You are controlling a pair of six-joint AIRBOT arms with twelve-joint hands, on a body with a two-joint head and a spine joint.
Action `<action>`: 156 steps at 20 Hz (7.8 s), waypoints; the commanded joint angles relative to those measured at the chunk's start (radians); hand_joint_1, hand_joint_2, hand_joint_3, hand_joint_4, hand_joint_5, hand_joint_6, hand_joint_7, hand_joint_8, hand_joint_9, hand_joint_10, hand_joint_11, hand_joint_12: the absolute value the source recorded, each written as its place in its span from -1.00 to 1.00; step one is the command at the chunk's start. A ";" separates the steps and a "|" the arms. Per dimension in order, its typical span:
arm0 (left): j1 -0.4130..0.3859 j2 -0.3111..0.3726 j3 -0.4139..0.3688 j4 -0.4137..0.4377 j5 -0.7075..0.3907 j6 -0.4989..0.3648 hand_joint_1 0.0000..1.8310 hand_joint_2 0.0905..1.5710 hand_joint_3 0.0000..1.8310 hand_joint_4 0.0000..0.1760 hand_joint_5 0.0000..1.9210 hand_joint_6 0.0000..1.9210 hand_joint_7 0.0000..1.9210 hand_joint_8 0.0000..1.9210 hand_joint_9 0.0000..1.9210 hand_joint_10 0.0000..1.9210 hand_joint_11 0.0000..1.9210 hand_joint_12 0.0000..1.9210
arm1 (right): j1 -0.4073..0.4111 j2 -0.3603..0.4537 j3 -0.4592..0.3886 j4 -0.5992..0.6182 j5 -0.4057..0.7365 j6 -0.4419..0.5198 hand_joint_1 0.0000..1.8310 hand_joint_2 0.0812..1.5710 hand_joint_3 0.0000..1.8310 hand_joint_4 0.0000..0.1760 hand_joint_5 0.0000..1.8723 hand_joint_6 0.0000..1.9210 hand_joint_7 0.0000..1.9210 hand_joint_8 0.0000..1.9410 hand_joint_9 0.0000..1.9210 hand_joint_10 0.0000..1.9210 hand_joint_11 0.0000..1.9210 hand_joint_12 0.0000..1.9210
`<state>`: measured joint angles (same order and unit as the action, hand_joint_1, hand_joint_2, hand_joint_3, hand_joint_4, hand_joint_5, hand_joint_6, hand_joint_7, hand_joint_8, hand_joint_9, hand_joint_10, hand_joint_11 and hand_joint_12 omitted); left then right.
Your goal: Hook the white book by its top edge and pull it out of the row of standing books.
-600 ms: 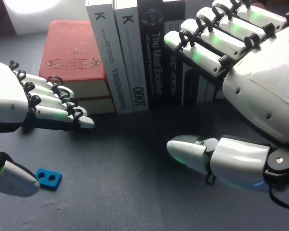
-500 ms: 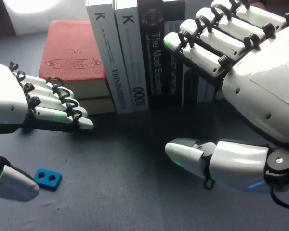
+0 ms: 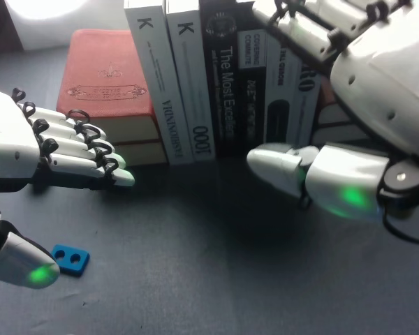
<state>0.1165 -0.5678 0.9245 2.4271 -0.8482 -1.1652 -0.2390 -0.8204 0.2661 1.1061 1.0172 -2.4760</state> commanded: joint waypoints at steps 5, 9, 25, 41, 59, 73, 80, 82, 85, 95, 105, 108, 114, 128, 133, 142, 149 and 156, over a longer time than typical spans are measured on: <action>-0.010 0.000 0.002 -0.041 0.049 -0.003 -1.00 0.41 -0.97 -1.00 -1.00 -1.00 -1.00 -1.00 -1.00 -1.00 -1.00 -1.00 | 0.018 -0.021 0.042 -0.141 0.052 0.037 -1.00 0.39 -0.99 -1.00 -0.97 -0.99 -1.00 -1.00 -1.00 -1.00 -1.00 -1.00; -0.012 -0.001 0.002 -0.039 0.051 -0.003 -1.00 0.41 -0.97 -1.00 -1.00 -1.00 -1.00 -1.00 -1.00 -1.00 -1.00 -1.00 | 0.033 -0.048 0.100 -0.145 0.041 0.037 -1.00 0.38 -0.99 -1.00 -0.93 -0.98 -0.96 -0.99 -0.99 -1.00 -1.00 -1.00; -0.044 -0.011 -0.003 -0.042 0.068 -0.012 -1.00 0.42 -0.98 -1.00 -1.00 -1.00 -1.00 -1.00 -1.00 -1.00 -1.00 -1.00 | 0.065 -0.166 0.336 -0.163 0.016 0.059 -1.00 0.39 -1.00 -1.00 -0.94 -0.99 -0.96 -0.99 -0.98 -0.99 -0.99 -1.00; -0.047 -0.014 -0.025 -0.031 0.067 -0.046 -1.00 0.42 -0.99 -1.00 -1.00 -1.00 -1.00 -1.00 -1.00 -1.00 -1.00 -1.00 | 0.022 -0.221 0.408 -0.106 -0.010 0.076 -1.00 0.40 -1.00 -1.00 -0.96 -0.99 -0.98 -0.99 -1.00 -1.00 -1.00 -1.00; -0.053 -0.014 -0.026 -0.018 0.058 -0.047 -1.00 0.42 -0.99 -1.00 -1.00 -1.00 -1.00 -1.00 -1.00 -1.00 -1.00 -1.00 | 0.006 -0.163 0.283 0.043 0.017 -0.055 -1.00 0.39 -1.00 -1.00 -0.98 -1.00 -1.00 -1.00 -1.00 -1.00 -1.00 -1.00; -0.053 -0.013 -0.027 -0.019 0.057 -0.047 -1.00 0.43 -1.00 -1.00 -1.00 -1.00 -1.00 -1.00 -1.00 -1.00 -1.00 -1.00 | -0.019 -0.034 0.062 0.119 0.055 -0.149 -1.00 0.40 -1.00 -1.00 -0.96 -0.99 -0.97 -0.99 -1.00 -1.00 -1.00 -1.00; -0.053 -0.013 -0.027 -0.019 0.056 -0.047 -1.00 0.42 -1.00 -1.00 -1.00 -1.00 -1.00 -1.00 -1.00 -1.00 -1.00 -1.00 | -0.070 -0.006 -0.007 0.177 0.060 -0.172 -1.00 0.41 -1.00 -1.00 -0.97 -0.99 -0.99 -1.00 -1.00 -1.00 -1.00 -1.00; -0.053 -0.013 -0.026 -0.019 0.056 -0.047 -1.00 0.42 -1.00 -1.00 -1.00 -1.00 -1.00 -1.00 -1.00 -1.00 -1.00 -1.00 | -0.087 0.000 -0.028 0.177 0.063 -0.173 -1.00 0.41 -1.00 -1.00 -0.98 -1.00 -1.00 -1.00 -1.00 -1.00 -1.00 -1.00; -0.053 -0.013 -0.026 -0.019 0.056 -0.047 -1.00 0.42 -1.00 -1.00 -1.00 -1.00 -1.00 -1.00 -1.00 -1.00 -1.00 -1.00 | -0.109 0.007 -0.049 0.194 0.066 -0.179 -1.00 0.39 -1.00 -1.00 -0.96 -0.99 -0.99 -1.00 -1.00 -1.00 -1.00 -1.00; -0.053 -0.012 -0.026 -0.020 0.056 -0.047 -1.00 0.41 -1.00 -1.00 -1.00 -1.00 -1.00 -1.00 -1.00 -1.00 -1.00 -1.00 | -0.182 0.013 -0.061 0.194 0.067 -0.180 -1.00 0.40 -1.00 -1.00 -0.96 -0.99 -0.98 -0.99 -1.00 -1.00 -1.00 -1.00; -0.051 -0.012 -0.026 -0.020 0.055 -0.047 -1.00 0.42 -1.00 -1.00 -1.00 -1.00 -1.00 -1.00 -1.00 -1.00 -1.00 -1.00 | -0.249 0.001 -0.036 0.194 0.005 -0.153 -1.00 0.40 -1.00 -1.00 -0.98 -1.00 -1.00 -1.00 -1.00 -1.00 -1.00 -1.00; -0.051 -0.012 -0.026 -0.020 0.055 -0.047 -1.00 0.41 -1.00 -1.00 -1.00 -1.00 -1.00 -1.00 -1.00 -1.00 -1.00 -1.00 | -0.255 -0.015 0.000 0.194 -0.019 -0.127 -1.00 0.40 -1.00 -1.00 -0.99 -1.00 -1.00 -1.00 -1.00 -1.00 -1.00 -1.00; -0.051 -0.012 -0.026 -0.020 0.055 -0.047 -1.00 0.43 -0.99 -1.00 -1.00 -1.00 -1.00 -1.00 -1.00 -1.00 -1.00 -1.00 | -0.271 -0.031 0.029 0.194 -0.067 -0.115 -1.00 0.40 -1.00 -1.00 -0.95 -0.99 -0.98 -0.99 -1.00 -1.00 -1.00 -1.00; -0.051 -0.012 -0.026 -0.020 0.055 -0.047 -1.00 0.43 -1.00 -1.00 -1.00 -1.00 -1.00 -1.00 -1.00 -1.00 -1.00 -1.00 | -0.333 -0.009 -0.036 0.194 -0.096 -0.154 -1.00 0.40 -1.00 -1.00 -0.96 -0.99 -0.99 -0.99 -1.00 -1.00 -1.00 -1.00; -0.051 -0.012 -0.026 -0.020 0.055 -0.047 -1.00 0.44 -0.99 -1.00 -1.00 -1.00 -1.00 -1.00 -1.00 -1.00 -1.00 -1.00 | -0.315 0.017 -0.116 0.194 -0.040 -0.187 -1.00 0.41 -1.00 -1.00 -0.94 -0.99 -0.97 -0.99 -0.99 -1.00 -1.00 -1.00; -0.052 -0.012 -0.025 -0.019 0.055 -0.047 -1.00 0.43 -1.00 -1.00 -1.00 -1.00 -1.00 -1.00 -1.00 -1.00 -0.98 -0.99 | -0.157 0.046 -0.232 0.194 -0.033 -0.196 -1.00 0.39 -1.00 -1.00 -0.98 -1.00 -1.00 -1.00 -1.00 -1.00 -1.00 -1.00; -0.053 -0.012 -0.025 -0.020 0.055 -0.047 -1.00 0.43 -1.00 -1.00 -1.00 -1.00 -1.00 -1.00 -1.00 -1.00 -1.00 -1.00 | 0.041 0.045 -0.281 0.194 0.052 -0.207 -1.00 0.39 -1.00 -1.00 -0.99 -1.00 -1.00 -1.00 -1.00 -1.00 -1.00 -1.00; -0.048 -0.012 -0.023 -0.020 0.055 -0.047 -1.00 0.43 -1.00 -1.00 -1.00 -1.00 -1.00 -1.00 -1.00 -1.00 -1.00 -1.00 | 0.129 0.049 -0.239 0.194 0.068 -0.213 -1.00 0.40 -1.00 -1.00 -0.99 -1.00 -1.00 -1.00 -1.00 -1.00 -1.00 -1.00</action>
<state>0.0757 -0.5819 0.8986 2.4493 -0.8379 -1.2095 -0.1268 -0.7769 0.0322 1.4006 1.0523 -2.6934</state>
